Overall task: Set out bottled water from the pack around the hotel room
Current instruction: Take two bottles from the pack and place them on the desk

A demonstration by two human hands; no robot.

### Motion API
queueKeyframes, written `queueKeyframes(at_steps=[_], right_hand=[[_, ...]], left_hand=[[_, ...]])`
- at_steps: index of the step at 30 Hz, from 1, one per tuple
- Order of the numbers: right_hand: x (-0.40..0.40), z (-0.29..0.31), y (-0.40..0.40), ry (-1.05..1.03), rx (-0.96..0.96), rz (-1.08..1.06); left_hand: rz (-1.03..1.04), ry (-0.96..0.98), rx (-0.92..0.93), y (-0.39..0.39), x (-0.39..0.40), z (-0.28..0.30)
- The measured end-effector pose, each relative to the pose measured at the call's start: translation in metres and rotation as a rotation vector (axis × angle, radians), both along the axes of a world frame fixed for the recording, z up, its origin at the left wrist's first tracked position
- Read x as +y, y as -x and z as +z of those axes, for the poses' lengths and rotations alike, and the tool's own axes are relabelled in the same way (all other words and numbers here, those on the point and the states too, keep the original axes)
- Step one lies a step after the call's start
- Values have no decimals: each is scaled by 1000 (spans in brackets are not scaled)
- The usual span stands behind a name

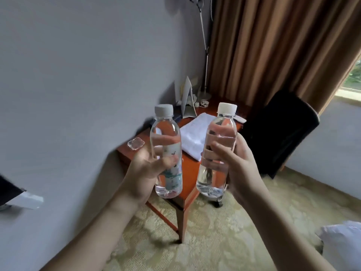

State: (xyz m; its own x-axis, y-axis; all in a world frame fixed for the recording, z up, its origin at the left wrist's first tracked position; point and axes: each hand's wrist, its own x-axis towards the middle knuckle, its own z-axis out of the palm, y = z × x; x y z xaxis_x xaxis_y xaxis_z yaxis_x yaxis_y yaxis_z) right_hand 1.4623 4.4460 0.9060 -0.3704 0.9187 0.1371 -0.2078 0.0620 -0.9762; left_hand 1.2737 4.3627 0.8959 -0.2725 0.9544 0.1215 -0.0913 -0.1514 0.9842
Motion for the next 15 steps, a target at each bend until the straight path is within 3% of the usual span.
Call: queueKeyframes(at_steps=[5,12,15], right_hand=[[102,-28,48,-60,-105,67],[224,-93,100,-25,-288,212],[263,-125,118,-65,-383,260]], left_hand=[[125,54,38,42,79,-36],[233,293,378,96,182,-110],[248,374,384,115,213,-149]])
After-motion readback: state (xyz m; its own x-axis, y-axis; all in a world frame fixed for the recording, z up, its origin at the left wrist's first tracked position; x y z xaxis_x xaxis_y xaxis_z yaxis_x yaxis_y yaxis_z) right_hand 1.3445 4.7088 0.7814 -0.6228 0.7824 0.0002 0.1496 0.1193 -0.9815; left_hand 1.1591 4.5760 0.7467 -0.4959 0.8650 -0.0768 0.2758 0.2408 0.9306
